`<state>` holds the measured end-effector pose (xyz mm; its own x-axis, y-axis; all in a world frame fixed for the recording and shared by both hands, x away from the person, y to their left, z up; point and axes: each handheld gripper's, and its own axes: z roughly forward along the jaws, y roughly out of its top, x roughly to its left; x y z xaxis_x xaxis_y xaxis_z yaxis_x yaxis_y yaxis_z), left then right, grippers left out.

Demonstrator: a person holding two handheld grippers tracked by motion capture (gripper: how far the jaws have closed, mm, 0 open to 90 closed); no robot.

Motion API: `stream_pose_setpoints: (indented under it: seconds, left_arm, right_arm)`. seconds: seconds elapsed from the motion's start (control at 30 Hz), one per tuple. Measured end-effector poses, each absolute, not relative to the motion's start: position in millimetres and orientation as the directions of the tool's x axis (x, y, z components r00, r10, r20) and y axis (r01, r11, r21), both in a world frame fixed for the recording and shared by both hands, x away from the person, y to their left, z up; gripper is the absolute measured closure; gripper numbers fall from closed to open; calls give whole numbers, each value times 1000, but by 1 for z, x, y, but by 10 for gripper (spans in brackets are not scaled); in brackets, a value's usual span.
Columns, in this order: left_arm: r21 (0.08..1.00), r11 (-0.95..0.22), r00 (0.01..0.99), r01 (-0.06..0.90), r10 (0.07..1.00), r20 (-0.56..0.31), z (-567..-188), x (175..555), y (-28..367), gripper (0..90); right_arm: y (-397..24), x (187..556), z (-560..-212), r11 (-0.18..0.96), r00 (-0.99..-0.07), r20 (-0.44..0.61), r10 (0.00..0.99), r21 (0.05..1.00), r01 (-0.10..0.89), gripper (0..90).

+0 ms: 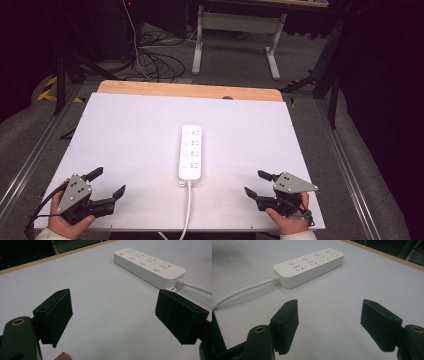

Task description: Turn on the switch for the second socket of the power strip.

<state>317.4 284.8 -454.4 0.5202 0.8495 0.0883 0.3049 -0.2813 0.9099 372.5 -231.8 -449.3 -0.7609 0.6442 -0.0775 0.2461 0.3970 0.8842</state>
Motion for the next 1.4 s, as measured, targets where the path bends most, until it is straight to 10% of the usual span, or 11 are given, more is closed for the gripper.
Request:
stream_pose_setpoints:
  seconds: [1.4]
  left_arm:
    - [907, -286, 497, 307, 861, 103, -453, 316, 284, 131]
  right_arm:
    - [-219, 372, -432, 461, -780, -122, 613, 858, 228, 434]
